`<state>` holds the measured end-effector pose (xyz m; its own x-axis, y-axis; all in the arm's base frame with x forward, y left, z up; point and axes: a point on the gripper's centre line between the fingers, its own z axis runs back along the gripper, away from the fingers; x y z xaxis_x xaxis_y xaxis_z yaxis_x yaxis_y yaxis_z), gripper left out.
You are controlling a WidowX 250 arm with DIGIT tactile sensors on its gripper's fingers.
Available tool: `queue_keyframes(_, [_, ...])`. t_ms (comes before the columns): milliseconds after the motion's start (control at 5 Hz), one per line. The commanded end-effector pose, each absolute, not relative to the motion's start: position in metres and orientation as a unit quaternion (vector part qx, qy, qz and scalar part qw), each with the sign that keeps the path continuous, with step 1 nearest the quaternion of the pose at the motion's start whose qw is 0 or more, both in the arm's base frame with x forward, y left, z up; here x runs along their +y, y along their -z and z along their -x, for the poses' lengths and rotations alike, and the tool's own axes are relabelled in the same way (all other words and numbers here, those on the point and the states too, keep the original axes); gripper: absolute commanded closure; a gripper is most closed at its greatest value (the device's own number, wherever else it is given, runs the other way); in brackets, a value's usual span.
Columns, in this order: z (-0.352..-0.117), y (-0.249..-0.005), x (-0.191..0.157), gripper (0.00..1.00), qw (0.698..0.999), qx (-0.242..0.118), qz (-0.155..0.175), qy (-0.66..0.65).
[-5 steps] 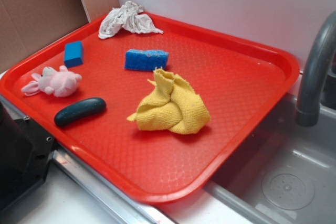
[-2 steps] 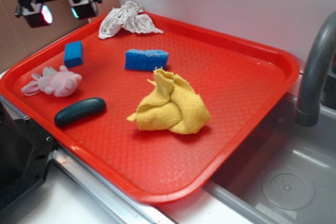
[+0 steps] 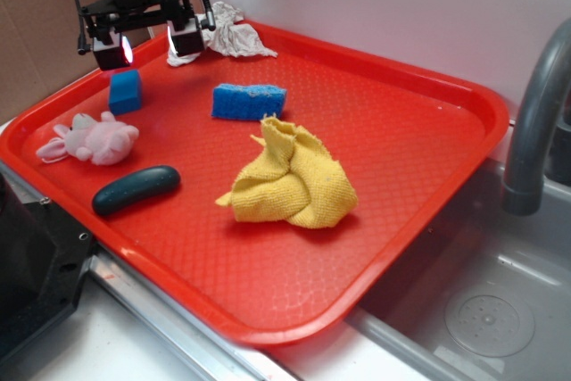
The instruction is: Grab the blue block.
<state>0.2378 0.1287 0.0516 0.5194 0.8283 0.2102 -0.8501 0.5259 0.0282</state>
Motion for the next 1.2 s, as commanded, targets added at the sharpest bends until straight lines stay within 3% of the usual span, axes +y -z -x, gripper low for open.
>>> queue_keyframes(0, [-0.206,-0.063,0.145,0.0,0.888,-0.068,-0.065,-0.45])
queue_keyframes(600, [-0.219,-0.019,0.141,0.0,0.904,-0.058,-0.035,-0.422])
queue_keyframes(800, [-0.219,-0.016,0.139,0.8,0.908,-0.057,-0.03,-0.413])
queue_keyframes(1000, [-0.22,-0.034,0.138,1.0,0.919,-0.058,-0.012,-0.39])
